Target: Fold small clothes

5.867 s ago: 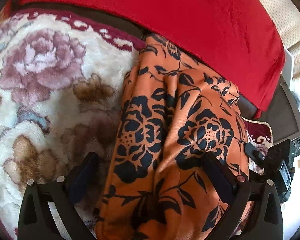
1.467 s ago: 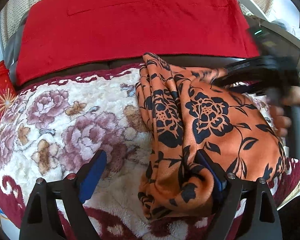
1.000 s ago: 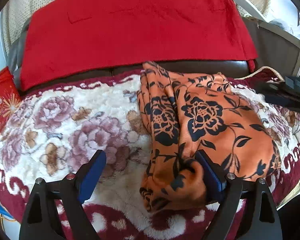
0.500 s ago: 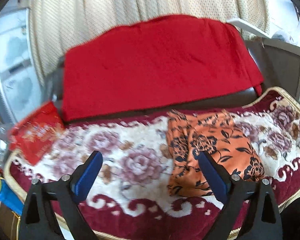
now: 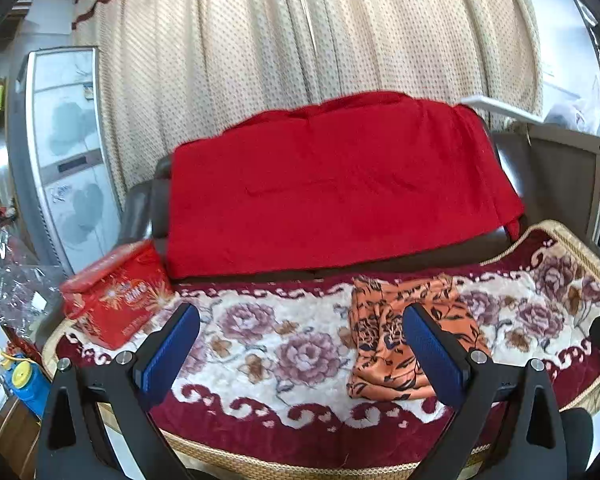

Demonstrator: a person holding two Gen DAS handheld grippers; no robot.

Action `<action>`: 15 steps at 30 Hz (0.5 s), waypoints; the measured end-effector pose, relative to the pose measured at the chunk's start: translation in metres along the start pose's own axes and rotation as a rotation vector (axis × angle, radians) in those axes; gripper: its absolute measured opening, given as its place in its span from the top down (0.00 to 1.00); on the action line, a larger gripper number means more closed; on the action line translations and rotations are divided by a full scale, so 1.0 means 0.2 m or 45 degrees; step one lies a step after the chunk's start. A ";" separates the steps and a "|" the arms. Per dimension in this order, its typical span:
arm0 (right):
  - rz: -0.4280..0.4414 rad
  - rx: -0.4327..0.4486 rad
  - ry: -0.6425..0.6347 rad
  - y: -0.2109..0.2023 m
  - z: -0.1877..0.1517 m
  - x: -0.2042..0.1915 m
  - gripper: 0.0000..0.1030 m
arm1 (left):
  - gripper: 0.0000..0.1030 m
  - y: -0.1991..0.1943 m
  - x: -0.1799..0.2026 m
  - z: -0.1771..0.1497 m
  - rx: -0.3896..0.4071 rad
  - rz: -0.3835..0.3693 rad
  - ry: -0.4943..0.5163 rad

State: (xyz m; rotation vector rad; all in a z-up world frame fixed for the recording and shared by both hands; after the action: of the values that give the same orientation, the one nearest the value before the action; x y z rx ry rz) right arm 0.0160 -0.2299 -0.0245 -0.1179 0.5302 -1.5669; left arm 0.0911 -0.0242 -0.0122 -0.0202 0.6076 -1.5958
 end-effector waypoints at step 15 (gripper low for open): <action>0.024 0.027 0.079 -0.23 0.10 -0.08 0.32 | 0.02 -0.27 -0.14 0.09 0.083 0.064 -0.076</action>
State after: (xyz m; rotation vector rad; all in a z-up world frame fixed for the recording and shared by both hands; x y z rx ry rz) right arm -0.0166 -0.2202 0.0148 -0.0483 0.5621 -1.5615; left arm 0.0518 -0.0046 0.0348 -0.0037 0.5057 -1.5600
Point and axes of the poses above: each gripper's, at about its wrist camera, not at the fingertips, and y roughly the way its jaws point, x to its right, z to its top, the point moved 3 cm from there along y, roughly the way its jaws point, and after that the axes turned 13 degrees about y, right-handed, at the moved point
